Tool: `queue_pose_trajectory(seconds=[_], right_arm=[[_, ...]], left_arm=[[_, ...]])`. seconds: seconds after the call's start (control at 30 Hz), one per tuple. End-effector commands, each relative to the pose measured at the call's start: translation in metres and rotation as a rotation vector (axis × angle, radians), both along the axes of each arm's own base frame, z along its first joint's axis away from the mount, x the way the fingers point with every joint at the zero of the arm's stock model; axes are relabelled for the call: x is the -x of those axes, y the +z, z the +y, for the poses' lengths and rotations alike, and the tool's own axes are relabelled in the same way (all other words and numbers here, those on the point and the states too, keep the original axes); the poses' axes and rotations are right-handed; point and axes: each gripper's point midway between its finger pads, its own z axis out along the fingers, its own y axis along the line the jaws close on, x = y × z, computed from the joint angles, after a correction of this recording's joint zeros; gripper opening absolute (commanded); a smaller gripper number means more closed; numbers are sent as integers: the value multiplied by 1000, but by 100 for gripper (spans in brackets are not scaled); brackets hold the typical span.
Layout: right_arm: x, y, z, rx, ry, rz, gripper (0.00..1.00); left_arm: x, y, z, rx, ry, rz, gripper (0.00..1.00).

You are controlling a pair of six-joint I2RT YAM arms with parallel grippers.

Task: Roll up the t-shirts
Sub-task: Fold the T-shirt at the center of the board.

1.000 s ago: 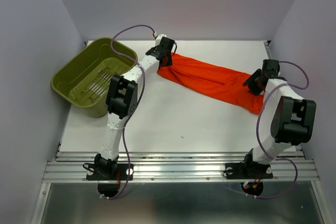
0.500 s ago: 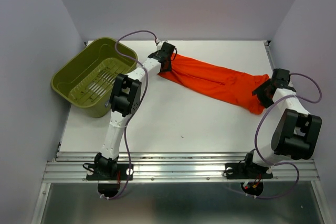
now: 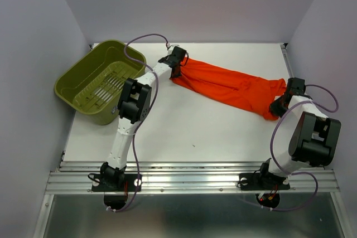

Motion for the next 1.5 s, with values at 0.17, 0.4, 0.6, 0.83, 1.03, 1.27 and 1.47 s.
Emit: queue_pose_trajectory(seconds=[0.17, 0.4, 0.6, 0.83, 1.03, 1.27, 1.47], right_arm=[[-14, 49, -41, 197, -114, -103, 1], [-16, 57, -51, 218, -154, -118, 1], [-15, 54, -51, 219, -152, -107, 1], [1, 36, -43, 200, -127, -61, 1], [17, 29, -40, 212, -108, -23, 38], [-8, 72, -42, 220, -83, -134, 50], [-35, 103, -19, 207, 6, -226, 50]], left_arm=[[-9, 52, 22, 6, 23, -90, 0], [0, 57, 35, -4, 11, -88, 0], [15, 54, 37, 10, -11, -73, 0], [38, 50, 34, 36, -61, -22, 0], [60, 53, 25, 46, -112, 18, 20], [56, 94, 18, 32, -120, -50, 59], [50, 119, 3, 54, -139, -103, 63]])
